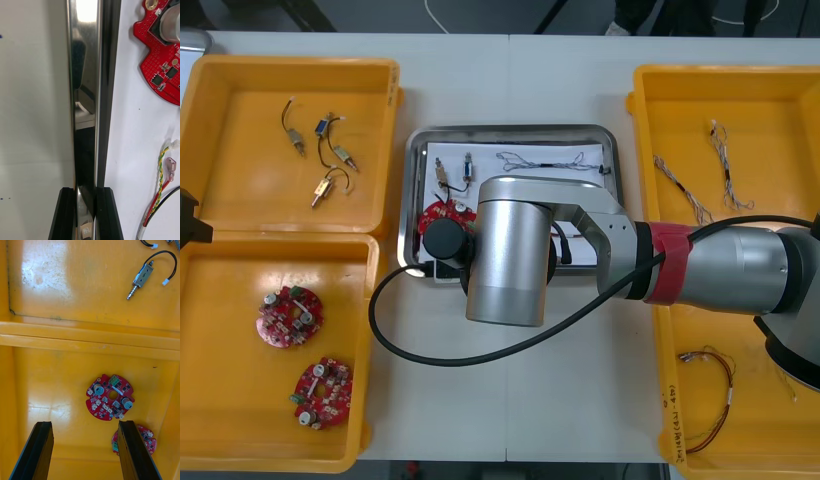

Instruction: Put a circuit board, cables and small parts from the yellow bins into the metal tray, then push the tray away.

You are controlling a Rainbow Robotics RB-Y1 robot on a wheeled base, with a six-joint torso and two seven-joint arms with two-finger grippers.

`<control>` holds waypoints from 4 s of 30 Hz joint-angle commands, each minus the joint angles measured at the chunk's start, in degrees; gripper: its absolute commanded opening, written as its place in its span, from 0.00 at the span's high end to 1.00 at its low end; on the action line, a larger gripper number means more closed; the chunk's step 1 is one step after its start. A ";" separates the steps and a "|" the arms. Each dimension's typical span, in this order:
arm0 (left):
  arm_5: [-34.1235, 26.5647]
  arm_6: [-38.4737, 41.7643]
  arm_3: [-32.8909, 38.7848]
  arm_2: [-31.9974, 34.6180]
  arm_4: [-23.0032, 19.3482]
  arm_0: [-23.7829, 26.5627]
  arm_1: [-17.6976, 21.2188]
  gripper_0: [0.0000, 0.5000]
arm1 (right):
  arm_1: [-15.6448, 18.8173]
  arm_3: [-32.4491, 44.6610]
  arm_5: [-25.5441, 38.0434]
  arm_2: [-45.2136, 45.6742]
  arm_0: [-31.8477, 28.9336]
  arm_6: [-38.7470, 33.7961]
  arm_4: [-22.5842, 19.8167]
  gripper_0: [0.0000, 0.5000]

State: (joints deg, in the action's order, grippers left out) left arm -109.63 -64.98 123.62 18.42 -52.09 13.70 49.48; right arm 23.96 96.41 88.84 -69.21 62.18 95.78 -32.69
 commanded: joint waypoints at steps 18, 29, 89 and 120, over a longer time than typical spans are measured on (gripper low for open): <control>-0.37 -3.48 0.13 1.70 0.59 -0.70 -0.53 0.00 | -0.49 -5.36 -6.58 1.62 7.60 1.34 0.35 1.00; -0.37 -3.48 0.13 1.70 0.59 -0.70 -0.53 0.00 | 0.83 -10.02 -13.69 1.62 8.75 2.48 -0.36 1.00; -0.37 -3.48 0.13 1.70 0.59 -0.70 -0.53 0.00 | 1.27 -32.60 -39.53 1.62 13.67 14.87 -5.37 1.00; -0.37 -3.48 0.13 1.70 0.59 -0.70 -0.53 0.00 | 1.36 -16.43 -9.39 29.75 4.53 15.75 -13.28 0.00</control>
State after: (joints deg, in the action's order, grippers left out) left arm -109.63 -64.99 123.60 18.43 -52.09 13.70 49.48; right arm 24.15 74.49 76.02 -47.92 70.55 112.66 -46.58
